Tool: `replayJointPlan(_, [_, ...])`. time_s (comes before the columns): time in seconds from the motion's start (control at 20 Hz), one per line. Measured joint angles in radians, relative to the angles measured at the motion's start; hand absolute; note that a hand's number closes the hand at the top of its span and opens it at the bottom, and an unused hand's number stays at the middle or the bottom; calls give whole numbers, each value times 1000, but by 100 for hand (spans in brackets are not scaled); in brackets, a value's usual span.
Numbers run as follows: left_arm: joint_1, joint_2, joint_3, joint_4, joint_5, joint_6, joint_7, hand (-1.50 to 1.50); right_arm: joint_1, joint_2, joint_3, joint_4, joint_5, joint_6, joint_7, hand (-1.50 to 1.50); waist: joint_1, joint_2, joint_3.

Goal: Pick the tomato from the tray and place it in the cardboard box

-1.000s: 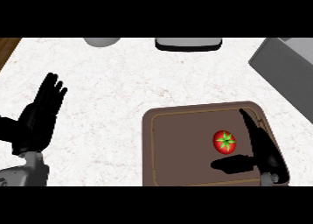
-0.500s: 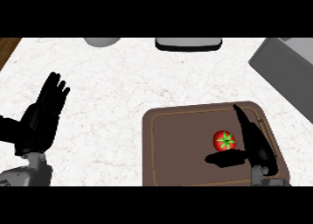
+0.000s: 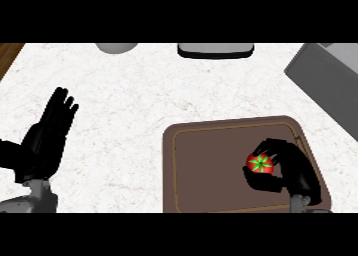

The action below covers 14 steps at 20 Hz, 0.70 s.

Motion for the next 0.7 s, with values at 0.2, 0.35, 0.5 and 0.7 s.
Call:
replayJointPlan(0.2, [-19, -13, -4, 25, -15, 9, -11, 0, -10, 9, 4, 11, 64, -37, -13, 150, 0, 0, 0])
replayJointPlan(0.35, [-22, -13, -4, 32, -14, 4, -15, 0, -44, -58, 41, 15, 80, 7, -115, 150, 4, 2, 0])
replayJointPlan(0.5, [-31, -17, -11, 37, -11, -2, -15, 0, -81, -145, 141, 10, 105, 84, -267, 150, 21, 2, 0])
replayJointPlan(0.7, [-35, -17, -7, 50, -17, 3, -25, 0, -137, -258, 220, -29, 134, 139, -460, 150, 18, 1, 0])
